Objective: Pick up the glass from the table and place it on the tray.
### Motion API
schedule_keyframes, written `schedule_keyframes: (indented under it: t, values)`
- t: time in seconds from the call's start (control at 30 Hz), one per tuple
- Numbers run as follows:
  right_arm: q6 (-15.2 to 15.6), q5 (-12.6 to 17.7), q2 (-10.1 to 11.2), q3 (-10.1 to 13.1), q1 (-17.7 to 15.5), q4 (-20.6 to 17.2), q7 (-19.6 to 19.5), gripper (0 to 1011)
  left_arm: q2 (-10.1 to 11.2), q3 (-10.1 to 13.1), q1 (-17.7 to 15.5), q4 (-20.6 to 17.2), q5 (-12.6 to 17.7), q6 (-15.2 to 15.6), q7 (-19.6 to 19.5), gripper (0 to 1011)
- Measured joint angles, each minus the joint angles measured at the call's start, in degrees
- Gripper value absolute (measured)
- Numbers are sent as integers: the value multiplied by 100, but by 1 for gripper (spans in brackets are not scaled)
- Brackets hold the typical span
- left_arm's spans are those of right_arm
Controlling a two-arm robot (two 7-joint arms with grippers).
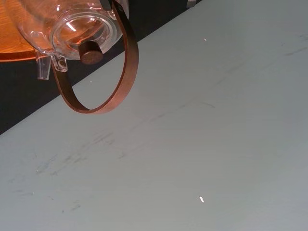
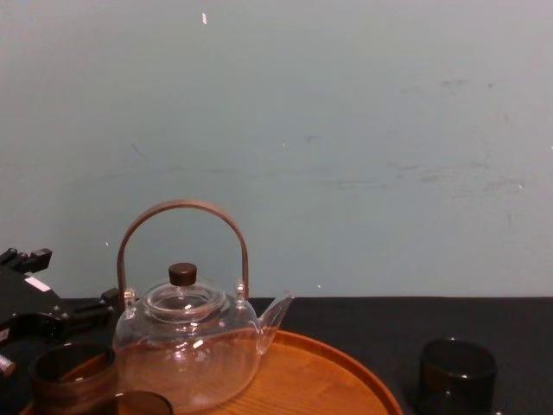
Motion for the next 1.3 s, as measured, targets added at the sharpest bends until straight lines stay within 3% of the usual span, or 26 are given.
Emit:
schedule_keyframes:
  t: [0.83,1.3]
  values:
    - [2,-66,-223,-230,423,451,219,1002,0,0,0,0,0,0,0,1001]
    - [-4,-44,-234,-233,428,486,235,1002,0,0,0,0,0,0,0,1002]
